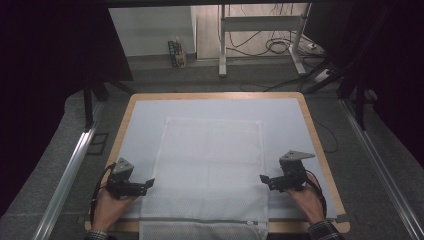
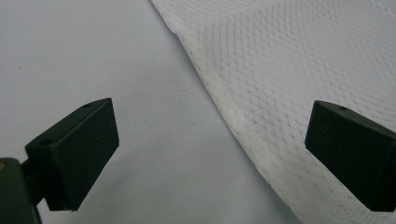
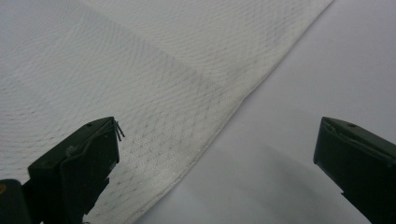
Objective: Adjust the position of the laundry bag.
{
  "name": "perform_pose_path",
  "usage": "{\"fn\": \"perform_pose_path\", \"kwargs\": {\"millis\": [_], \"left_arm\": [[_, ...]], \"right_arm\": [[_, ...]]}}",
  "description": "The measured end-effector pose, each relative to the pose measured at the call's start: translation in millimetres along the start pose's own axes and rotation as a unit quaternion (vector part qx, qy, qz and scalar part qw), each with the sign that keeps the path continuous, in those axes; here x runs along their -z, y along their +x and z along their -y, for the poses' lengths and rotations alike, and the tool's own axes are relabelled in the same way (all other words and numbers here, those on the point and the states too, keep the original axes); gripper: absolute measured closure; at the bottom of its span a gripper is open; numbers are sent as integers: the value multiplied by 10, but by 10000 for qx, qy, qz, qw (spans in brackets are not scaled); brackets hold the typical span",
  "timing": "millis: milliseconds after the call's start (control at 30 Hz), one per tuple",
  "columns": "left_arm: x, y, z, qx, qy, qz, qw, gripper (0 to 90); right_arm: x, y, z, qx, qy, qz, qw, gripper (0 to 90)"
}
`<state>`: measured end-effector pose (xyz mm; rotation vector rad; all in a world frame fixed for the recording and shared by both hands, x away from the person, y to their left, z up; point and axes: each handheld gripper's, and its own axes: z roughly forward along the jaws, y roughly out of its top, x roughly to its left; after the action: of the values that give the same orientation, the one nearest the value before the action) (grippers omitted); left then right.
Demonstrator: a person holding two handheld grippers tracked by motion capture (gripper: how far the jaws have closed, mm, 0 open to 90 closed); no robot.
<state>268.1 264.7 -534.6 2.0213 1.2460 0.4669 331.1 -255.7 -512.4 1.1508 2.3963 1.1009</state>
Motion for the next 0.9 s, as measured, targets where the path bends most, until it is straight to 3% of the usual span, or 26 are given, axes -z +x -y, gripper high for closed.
{"fn": "perform_pose_path", "kwargs": {"millis": [233,367,467,667,733,900], "left_arm": [[-18,-60,-76,-201,-46,-82,9998,133],[-59,-71,-117,-261,-11,-108,9996,182],[-81,-57,-159,-222,-24,-14,9997,263],[-161,35,-270,45,-239,161,9996,442],[-190,45,-280,49,-201,131,9997,469],[-291,56,-310,-19,-118,-67,9999,481]], "right_arm": [[-34,17,-39,-82,100,6,9999,26],[-25,70,-76,91,312,147,9994,227],[-38,82,-97,59,425,140,9990,349],[-94,141,-189,174,526,272,9981,503],[-121,168,-208,219,575,271,9977,565],[-214,204,-219,311,746,393,9960,602]]}}
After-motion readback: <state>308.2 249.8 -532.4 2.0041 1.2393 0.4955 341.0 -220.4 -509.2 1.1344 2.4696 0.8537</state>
